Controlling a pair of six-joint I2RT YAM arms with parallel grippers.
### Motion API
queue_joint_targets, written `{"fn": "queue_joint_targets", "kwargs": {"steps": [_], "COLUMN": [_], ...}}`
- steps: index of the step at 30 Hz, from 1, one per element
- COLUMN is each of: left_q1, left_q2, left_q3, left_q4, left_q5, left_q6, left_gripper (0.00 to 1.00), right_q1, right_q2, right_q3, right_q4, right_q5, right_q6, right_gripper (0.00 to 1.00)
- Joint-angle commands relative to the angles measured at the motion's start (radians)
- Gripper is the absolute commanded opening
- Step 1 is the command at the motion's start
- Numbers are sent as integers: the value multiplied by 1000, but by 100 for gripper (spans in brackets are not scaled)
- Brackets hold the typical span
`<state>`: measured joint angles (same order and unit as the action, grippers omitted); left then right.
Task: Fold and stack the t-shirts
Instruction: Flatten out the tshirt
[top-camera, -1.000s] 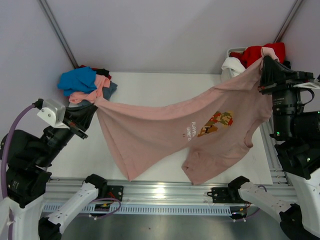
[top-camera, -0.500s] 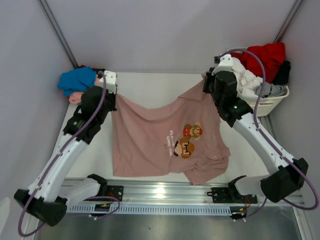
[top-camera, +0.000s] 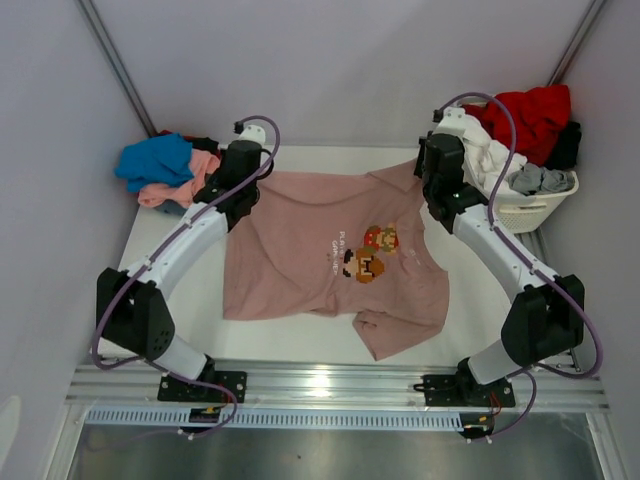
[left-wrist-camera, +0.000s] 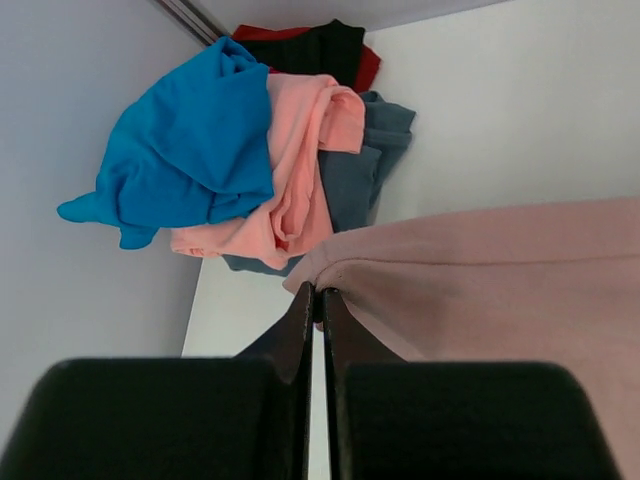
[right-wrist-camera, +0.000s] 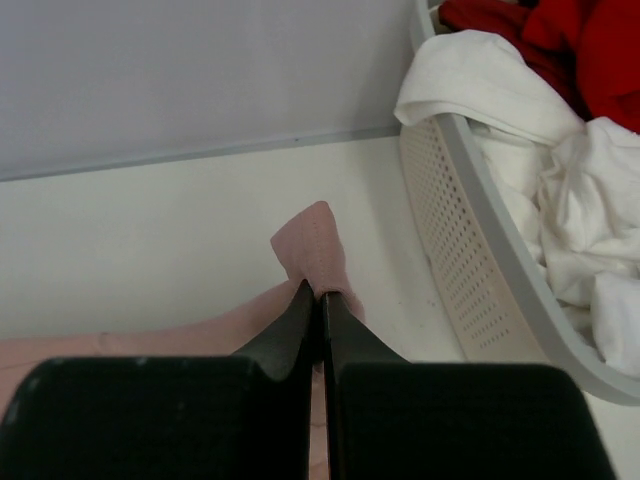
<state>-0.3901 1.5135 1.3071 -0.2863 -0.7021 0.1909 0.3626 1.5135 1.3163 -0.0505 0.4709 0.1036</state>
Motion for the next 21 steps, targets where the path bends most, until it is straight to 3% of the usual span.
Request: {"fn": "queue_joint_targets", "kwargs": {"steps": [1, 11, 15, 17, 21], "left_q1": [8, -1, -19, -41, -41], "left_q2": [46, 10, -76, -114, -135], "left_q3": [72, -43, -127, -195, -272], "left_q4": [81, -17, -65, -19, -57], "left_q5": [-100, -89, -7, 1, -2], "left_q6": [6, -183, -393, -424, -606], "left_gripper": [0, 0, 1, 0, 1], "right_q1": [-19, 4, 58, 85, 180], "right_q2": [31, 28, 16, 8, -26], "right_q3": [32, -112, -144, -170, -250], "right_q4": [69, 57, 20, 11, 93], "right_q5": [46, 32, 55, 83, 136], "right_q6": [-2, 148, 182, 224, 234], "right_gripper": [0, 0, 0, 0, 0]}}
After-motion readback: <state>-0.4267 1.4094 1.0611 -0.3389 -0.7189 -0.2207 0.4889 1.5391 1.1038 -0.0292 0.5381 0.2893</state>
